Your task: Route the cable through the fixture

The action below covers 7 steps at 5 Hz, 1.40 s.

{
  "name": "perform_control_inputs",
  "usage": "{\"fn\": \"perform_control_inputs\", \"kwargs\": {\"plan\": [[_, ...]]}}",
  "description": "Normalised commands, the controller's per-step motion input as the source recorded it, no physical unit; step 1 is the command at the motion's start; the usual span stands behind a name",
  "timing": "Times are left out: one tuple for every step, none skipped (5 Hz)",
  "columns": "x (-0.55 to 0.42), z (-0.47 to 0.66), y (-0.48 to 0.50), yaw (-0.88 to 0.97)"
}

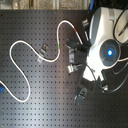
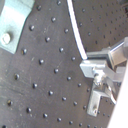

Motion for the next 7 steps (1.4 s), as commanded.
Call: {"fn": "perform_control_inputs", "kwargs": {"plan": [[0.311,-0.26,-0.047,0.38],[0.265,-0.42,-0.133,0.25],[0.351,-0.1,-0.207,0.27],[0.241,0.05,-0.183,0.51],[-0.05,0.08,-0.107,0.79],[-0.218,0.0,0.035,0.71],[-0.239,0.0,0.013,0.62]]}}
